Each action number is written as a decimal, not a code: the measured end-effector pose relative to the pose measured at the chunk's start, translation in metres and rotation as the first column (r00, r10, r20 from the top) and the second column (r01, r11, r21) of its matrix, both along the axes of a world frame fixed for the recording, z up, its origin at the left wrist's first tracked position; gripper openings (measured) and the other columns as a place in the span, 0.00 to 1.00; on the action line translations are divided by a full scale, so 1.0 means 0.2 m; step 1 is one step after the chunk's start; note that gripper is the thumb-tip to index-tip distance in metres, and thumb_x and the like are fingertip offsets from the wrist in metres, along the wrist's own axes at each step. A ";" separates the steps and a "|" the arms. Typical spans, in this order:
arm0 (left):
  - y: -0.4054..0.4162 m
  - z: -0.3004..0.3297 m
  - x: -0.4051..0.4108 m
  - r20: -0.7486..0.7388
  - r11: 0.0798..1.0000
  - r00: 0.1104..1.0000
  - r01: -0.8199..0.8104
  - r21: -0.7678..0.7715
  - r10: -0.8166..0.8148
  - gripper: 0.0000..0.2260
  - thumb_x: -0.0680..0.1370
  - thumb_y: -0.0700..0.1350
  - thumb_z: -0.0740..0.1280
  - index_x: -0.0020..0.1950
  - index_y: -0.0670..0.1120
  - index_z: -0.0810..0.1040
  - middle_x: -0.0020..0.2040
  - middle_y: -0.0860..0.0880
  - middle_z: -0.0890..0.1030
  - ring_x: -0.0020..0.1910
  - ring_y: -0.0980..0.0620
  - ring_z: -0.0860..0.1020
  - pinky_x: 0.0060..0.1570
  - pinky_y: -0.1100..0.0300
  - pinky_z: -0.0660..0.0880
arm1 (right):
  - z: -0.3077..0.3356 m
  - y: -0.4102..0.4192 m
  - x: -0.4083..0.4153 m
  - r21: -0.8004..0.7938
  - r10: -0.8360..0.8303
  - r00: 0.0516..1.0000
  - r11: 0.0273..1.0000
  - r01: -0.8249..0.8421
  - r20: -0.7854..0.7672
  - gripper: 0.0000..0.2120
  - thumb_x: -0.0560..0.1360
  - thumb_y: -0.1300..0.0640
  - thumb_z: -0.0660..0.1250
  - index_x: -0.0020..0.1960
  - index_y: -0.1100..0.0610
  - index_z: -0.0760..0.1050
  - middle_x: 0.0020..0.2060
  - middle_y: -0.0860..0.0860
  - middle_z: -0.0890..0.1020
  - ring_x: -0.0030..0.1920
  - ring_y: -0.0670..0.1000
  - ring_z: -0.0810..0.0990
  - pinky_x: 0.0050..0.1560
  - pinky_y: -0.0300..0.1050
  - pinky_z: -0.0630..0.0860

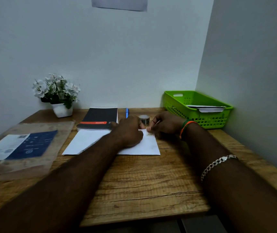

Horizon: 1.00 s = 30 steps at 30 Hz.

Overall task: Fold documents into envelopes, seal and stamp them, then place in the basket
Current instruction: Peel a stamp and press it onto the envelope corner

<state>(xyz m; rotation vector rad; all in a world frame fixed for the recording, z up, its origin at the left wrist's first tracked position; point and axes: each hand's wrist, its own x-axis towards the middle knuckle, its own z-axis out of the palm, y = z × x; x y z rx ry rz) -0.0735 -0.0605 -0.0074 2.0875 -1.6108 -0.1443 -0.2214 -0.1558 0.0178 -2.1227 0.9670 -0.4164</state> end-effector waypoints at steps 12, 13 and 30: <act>0.04 0.05 0.05 -0.065 0.995 0.996 0.055 -0.083 -0.061 0.05 0.80 0.47 0.70 0.52 0.57 0.77 0.54 0.56 0.79 0.60 0.51 0.76 0.68 0.44 0.69 | 0.04 0.02 -0.04 0.069 0.053 0.998 0.996 -0.056 0.045 0.11 0.76 0.66 0.71 0.55 0.72 0.80 0.34 0.57 0.80 0.28 0.47 0.75 0.26 0.34 0.71; 0.05 0.05 0.05 -0.090 0.994 0.993 0.063 -0.086 -0.070 0.05 0.80 0.46 0.70 0.53 0.57 0.78 0.55 0.54 0.79 0.59 0.51 0.77 0.66 0.44 0.72 | 0.05 0.03 -0.04 0.080 0.045 0.998 0.996 -0.049 0.044 0.10 0.76 0.65 0.72 0.54 0.71 0.80 0.34 0.56 0.81 0.27 0.46 0.75 0.25 0.34 0.70; 0.64 0.09 0.21 -0.723 0.738 0.647 -0.607 -0.294 0.244 0.39 0.75 0.52 0.77 0.79 0.48 0.59 0.72 0.40 0.73 0.65 0.39 0.78 0.63 0.45 0.76 | 0.05 0.23 -0.35 0.412 -0.299 0.860 0.904 0.116 0.413 0.03 0.79 0.63 0.69 0.46 0.59 0.78 0.39 0.55 0.81 0.35 0.49 0.80 0.28 0.36 0.80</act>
